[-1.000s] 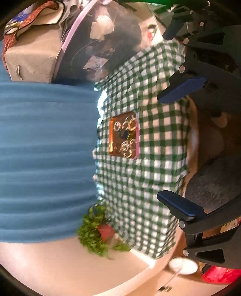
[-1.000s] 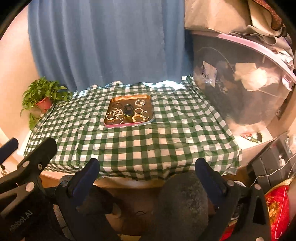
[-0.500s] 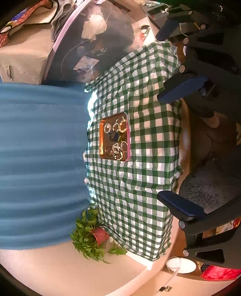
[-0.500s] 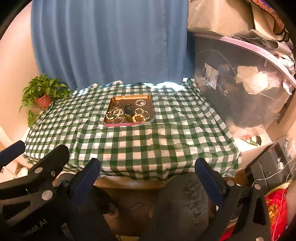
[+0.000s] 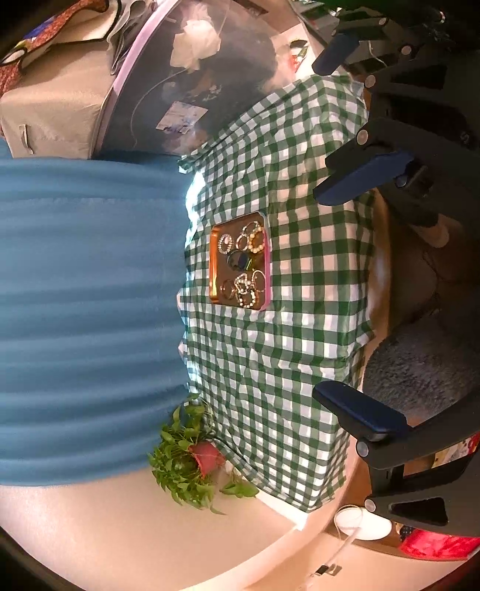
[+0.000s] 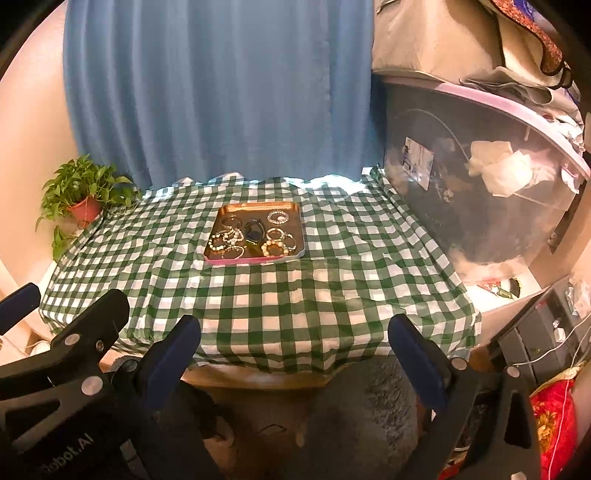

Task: Organize jewelry

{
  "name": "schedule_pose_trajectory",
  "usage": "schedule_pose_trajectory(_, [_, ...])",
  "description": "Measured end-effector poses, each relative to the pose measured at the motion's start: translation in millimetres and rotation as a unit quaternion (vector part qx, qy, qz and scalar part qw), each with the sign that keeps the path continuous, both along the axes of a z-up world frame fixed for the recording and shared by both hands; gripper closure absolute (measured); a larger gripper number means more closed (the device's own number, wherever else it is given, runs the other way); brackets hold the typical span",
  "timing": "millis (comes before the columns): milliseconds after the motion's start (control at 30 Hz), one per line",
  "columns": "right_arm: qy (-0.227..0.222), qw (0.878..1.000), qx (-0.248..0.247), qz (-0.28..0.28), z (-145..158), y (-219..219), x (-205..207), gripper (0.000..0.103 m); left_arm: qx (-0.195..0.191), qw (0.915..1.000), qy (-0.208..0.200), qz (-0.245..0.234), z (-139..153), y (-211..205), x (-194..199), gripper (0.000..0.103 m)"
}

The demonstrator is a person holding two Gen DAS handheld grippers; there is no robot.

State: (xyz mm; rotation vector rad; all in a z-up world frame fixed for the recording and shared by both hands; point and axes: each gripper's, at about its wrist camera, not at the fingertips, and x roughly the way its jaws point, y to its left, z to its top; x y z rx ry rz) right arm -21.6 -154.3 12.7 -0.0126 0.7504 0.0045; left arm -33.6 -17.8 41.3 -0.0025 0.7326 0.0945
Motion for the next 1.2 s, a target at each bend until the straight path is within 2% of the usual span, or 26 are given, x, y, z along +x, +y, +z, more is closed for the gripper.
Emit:
schedule_pose_trajectory(467, [-0.005,1.0,-0.005,0.006,-5.1,3.1,4.4,0.002,0.012,0.9998,-0.011,0.007,-1.4,1.8,1.3,0.006])
schedule_pose_trajectory(1200, [-0.006,1.0,0.003,0.014,-4.1,4.9,5.3,0.002,0.011,0.9998,-0.01,0.011,-1.2,4.2,1.0,0.005])
